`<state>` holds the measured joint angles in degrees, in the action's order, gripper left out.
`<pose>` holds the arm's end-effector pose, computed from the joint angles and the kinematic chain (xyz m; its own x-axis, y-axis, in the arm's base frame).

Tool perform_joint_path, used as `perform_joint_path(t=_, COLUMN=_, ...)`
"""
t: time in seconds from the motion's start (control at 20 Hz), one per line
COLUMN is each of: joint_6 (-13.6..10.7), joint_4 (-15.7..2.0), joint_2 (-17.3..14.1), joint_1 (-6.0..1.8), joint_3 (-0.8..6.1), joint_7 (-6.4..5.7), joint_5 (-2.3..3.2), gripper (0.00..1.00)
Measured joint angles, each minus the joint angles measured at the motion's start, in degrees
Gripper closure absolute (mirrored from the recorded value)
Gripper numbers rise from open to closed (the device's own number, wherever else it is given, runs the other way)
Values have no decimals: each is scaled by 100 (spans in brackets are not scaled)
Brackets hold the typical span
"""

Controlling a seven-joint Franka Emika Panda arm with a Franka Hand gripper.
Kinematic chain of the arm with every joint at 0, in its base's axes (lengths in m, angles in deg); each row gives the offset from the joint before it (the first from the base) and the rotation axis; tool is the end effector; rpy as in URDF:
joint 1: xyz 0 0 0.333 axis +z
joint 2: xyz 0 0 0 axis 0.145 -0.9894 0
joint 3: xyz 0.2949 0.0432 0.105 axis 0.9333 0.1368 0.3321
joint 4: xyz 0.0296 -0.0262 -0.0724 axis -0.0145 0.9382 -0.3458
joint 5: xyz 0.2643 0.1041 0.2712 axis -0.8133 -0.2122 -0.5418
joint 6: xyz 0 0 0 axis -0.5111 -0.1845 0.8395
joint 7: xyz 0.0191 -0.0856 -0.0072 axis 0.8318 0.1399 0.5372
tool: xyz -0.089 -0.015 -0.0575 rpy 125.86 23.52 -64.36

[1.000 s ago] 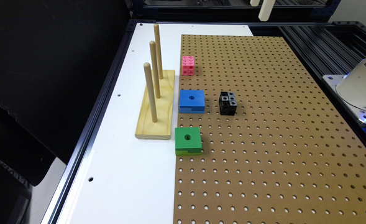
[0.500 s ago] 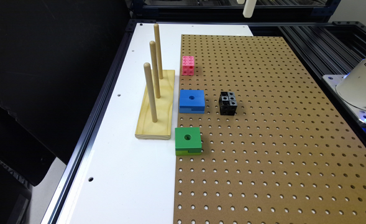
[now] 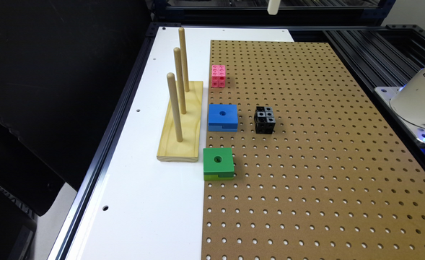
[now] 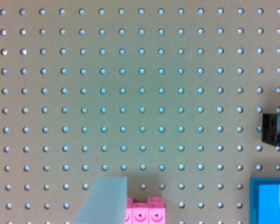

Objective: Pick up pink block.

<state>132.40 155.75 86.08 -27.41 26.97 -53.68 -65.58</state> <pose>0.4353 -0.1037 0.3985 0.6887 -0.7245 0.0281 -0.7238 -0.6893 -0.0319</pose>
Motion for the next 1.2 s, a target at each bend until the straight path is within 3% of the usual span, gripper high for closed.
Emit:
perform_joint_path(t=0.3, joint_6=2, joint_4=-378, joint_2=-418, joint_1=-83, joint_3=0, joint_7=67, joint_5=14, gripper=0)
perform_joint_path(t=0.45, joint_6=2, joint_4=-471, joint_2=-503, joint_1=-175, joint_3=-4, joint_7=118, joint_5=72, gripper=0)
perform_joint_path(t=0.75, joint_6=2, joint_4=-597, joint_2=-604, joint_1=-348, joint_3=-5, joint_7=292, joint_5=90, gripper=0)
perform_joint_path(t=1.2, joint_6=7, joint_4=-801, joint_2=-831, joint_1=-351, joint_3=2, joint_7=298, joint_5=93, gripper=0)
